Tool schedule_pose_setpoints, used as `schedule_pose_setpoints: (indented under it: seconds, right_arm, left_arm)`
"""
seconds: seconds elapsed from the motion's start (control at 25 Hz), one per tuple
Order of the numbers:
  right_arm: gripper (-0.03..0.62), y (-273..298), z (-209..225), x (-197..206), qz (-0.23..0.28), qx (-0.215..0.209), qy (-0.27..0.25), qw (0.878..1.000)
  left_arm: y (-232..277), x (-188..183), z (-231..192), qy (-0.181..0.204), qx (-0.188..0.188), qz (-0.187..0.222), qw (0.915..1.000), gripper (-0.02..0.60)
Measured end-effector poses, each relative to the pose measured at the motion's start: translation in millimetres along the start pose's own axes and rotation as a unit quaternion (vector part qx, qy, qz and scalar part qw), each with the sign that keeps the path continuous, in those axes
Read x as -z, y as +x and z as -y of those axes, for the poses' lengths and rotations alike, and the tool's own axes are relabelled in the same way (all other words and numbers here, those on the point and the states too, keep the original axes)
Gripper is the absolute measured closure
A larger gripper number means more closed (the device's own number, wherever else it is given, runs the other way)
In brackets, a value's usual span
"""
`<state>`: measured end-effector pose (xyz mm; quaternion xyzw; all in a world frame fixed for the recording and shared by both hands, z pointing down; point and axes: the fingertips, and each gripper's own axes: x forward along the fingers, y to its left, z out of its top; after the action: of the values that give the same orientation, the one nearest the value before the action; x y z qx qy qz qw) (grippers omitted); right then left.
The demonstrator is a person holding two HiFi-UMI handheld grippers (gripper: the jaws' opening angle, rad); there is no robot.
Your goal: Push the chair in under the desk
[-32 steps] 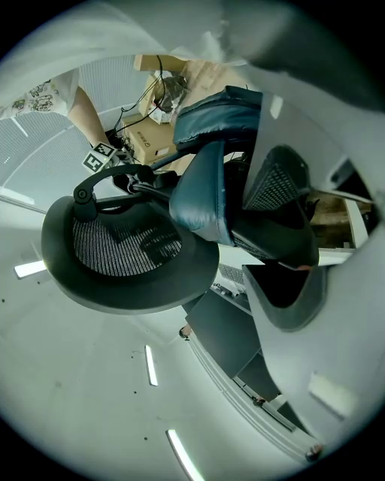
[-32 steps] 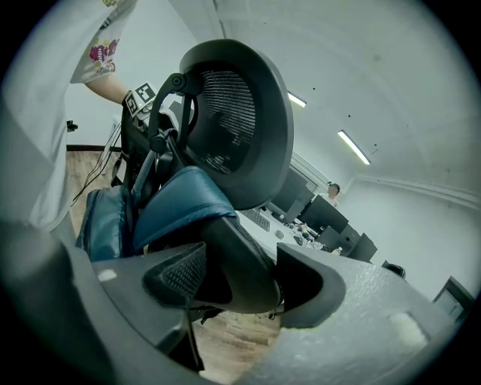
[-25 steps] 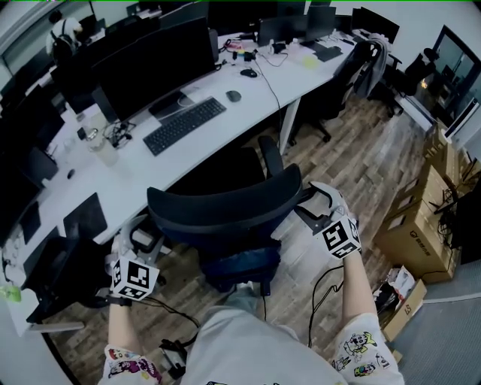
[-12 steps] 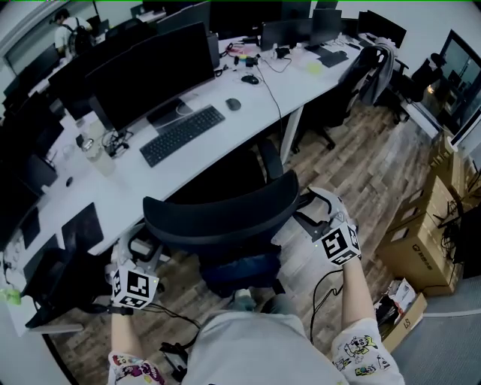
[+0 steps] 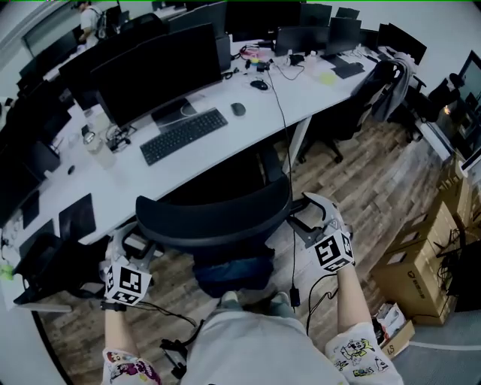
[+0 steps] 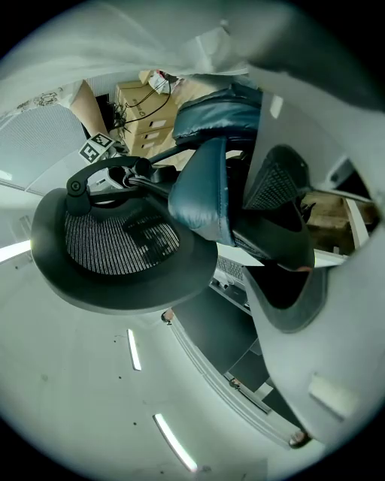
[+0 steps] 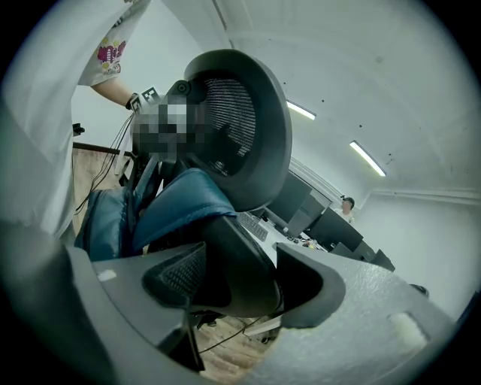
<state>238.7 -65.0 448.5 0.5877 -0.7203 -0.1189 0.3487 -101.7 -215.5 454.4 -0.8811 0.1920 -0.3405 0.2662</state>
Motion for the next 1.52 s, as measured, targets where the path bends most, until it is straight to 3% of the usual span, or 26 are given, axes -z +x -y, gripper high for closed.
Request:
schedule_pose_setpoints:
  seconds: [0.8,1.52]
  right_arm:
    - [0.304,28.1,71.7,38.9,0.074,-0.094,-0.052,0.991]
    - [0.303,43.3,92.6,46.1,0.101,-0.121,-0.060,0.986]
  left_arm:
    - [14.1,-50.5,47.4,-0.075,-0.085,-0.067,0.9913,0.328]
    - [24.5,-65.0,53.2,-0.088,-0.097,-0.085,0.9878,0.328]
